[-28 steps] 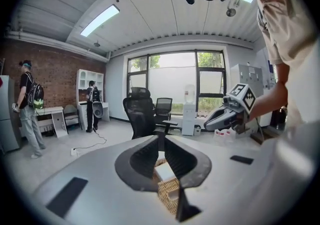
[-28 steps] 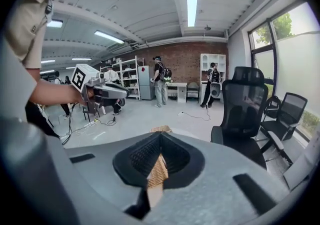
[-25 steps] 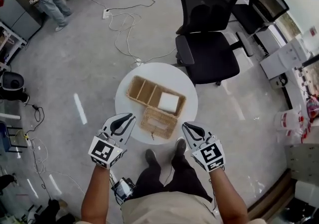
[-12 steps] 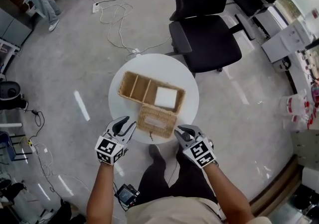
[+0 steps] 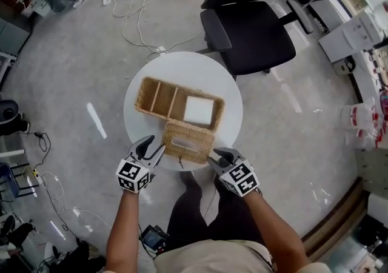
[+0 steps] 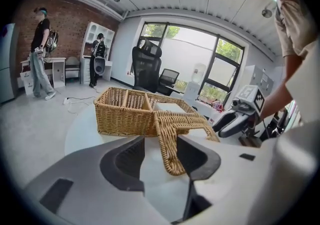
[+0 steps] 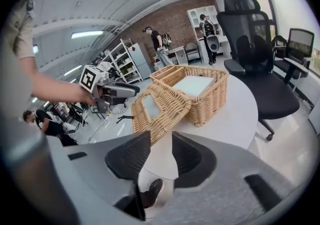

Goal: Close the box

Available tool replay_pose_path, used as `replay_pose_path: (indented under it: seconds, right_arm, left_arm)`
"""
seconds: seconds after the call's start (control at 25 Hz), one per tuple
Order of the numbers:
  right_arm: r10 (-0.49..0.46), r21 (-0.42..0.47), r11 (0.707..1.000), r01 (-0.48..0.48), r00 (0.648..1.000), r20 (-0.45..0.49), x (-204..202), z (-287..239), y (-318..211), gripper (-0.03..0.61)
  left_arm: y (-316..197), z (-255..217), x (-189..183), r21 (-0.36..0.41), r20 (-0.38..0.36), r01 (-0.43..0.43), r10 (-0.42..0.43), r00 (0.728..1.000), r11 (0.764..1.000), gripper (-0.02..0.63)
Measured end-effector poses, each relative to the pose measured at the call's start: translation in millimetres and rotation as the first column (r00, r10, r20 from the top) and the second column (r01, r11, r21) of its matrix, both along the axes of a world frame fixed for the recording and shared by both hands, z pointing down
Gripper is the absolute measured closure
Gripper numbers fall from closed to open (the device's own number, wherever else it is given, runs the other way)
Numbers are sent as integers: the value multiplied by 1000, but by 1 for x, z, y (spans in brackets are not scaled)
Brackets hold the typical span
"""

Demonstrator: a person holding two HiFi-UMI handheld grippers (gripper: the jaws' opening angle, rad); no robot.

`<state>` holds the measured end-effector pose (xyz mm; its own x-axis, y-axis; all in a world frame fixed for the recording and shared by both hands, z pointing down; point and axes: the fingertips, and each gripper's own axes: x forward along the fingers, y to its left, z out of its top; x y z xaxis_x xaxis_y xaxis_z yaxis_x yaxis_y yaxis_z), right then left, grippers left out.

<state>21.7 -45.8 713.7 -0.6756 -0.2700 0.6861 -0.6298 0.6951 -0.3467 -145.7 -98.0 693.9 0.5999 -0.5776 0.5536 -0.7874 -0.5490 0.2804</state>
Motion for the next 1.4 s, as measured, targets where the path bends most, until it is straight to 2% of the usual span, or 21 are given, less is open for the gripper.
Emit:
replay_pose_path:
  seconds: [0.2,0.32,0.48,0.72,0.88,0.92,0.96,1.04,1.2,1.28,1.4]
  right_arm:
    - [51,-101,994,-42,995,82,-4,14,3,451]
    - [43,-117,993,-31,994,104,-7,15,6,465]
    - [31,-99,995,-22,995,92,-5,13,5,489]
    - [22,-79,997,-14,994,109,-5,-6,9,492]
    - [24,-32,999,-19,989,143,-5,-31,8,500]
    - [22,-8,1000,-21,986,164,-8,-41,6,567]
    - [16,13,1000,-19,982,187,-12,-51,4,583]
    - [-8,41,999,-1,976,217,-23,-67,1,577]
    - [-6,83,996,-10,981,195,-21,-78,-6,548]
    - [9,95,995,-28,981,196,-12,-81,-7,514]
    - [-18,125,992,-9,977,212,-5,-88,-3,464]
  left_arm:
    - [5,20,1,-48,-23,3,-5,1000,999,439]
    - [8,29,2,-82,-66,23,-28,997,996,439]
    - [7,28,3,-91,-100,41,-50,994,995,442]
    - [15,4,10,-48,-105,14,-19,994,999,511]
    - [16,-16,10,-24,-115,32,-35,993,999,511]
    - [17,-21,11,-20,-113,32,-34,993,999,511]
    - [17,-24,11,-18,-109,30,-32,994,999,511]
    - [17,-27,13,-21,-106,24,-26,994,999,511]
    - [15,-34,16,-19,-106,24,-26,994,1000,511]
    - [12,-44,17,-4,-129,35,-35,991,999,511]
    - [2,-61,25,31,-181,39,-33,983,999,512]
